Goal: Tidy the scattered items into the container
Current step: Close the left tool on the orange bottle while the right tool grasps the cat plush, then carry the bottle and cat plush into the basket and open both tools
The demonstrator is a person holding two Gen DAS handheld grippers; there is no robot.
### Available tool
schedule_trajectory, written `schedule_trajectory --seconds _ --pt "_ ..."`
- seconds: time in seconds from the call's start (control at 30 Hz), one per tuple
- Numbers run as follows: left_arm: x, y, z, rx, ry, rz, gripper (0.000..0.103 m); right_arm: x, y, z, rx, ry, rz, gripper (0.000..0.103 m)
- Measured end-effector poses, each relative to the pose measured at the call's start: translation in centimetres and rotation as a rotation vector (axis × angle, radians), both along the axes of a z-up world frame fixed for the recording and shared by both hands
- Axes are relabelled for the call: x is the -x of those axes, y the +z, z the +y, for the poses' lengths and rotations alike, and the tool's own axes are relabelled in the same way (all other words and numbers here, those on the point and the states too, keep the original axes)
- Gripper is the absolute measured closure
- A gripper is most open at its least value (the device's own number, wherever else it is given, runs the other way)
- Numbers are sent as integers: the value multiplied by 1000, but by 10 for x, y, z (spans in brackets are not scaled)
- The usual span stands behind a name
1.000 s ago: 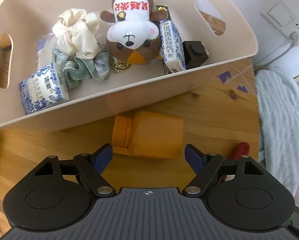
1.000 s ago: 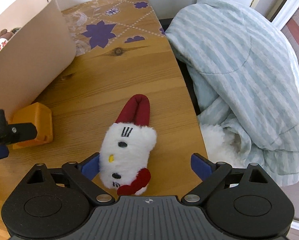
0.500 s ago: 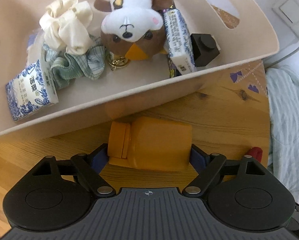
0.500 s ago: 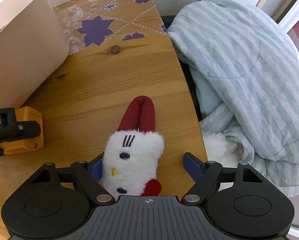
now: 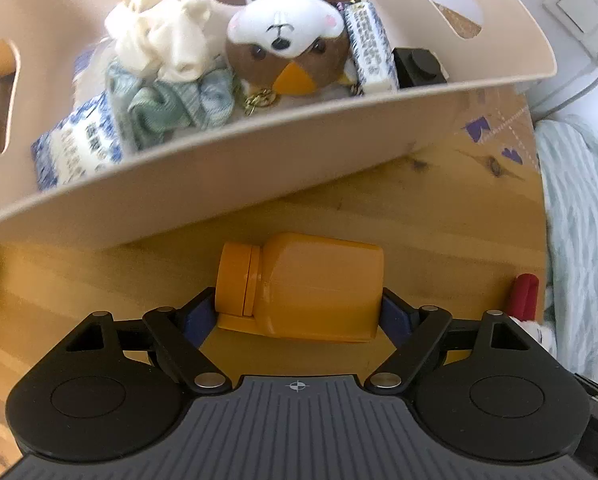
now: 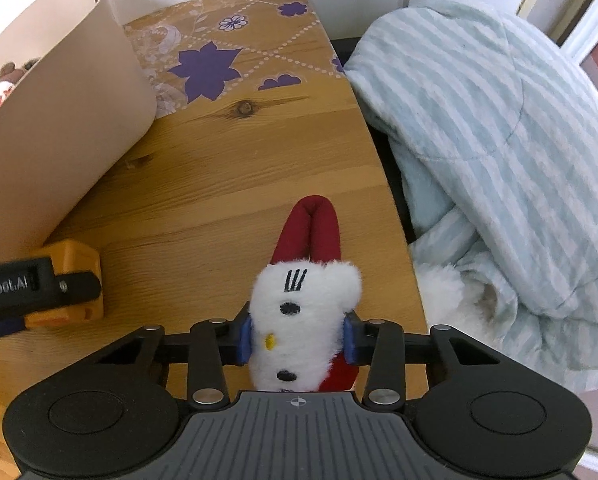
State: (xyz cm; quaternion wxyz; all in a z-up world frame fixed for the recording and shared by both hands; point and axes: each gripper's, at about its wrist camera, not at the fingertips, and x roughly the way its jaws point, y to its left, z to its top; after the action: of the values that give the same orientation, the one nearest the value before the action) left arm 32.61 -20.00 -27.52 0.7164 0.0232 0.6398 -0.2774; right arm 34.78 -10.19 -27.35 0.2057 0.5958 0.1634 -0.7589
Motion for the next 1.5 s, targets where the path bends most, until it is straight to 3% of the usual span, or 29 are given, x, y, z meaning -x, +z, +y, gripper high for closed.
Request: schedule_trajectory --seconds 0.33,0.67,0.97,1.23,1.5 --pt "22 31 19 66 -33 -50 19 -16 23 12 40 0 26 65" --pt "10 87 47 187 -4 -83 19 -28 88 14 146 43 93 65" --pt "-17 127 72 233 59 -130 19 -33 139 -28 250 150 173 65" --pt "-61 126 74 215 107 -146 19 -28 154 -89 276 269 221 65" --pt "-100 105 62 164 130 -137 19 -15 138 -146 253 345 212 65"
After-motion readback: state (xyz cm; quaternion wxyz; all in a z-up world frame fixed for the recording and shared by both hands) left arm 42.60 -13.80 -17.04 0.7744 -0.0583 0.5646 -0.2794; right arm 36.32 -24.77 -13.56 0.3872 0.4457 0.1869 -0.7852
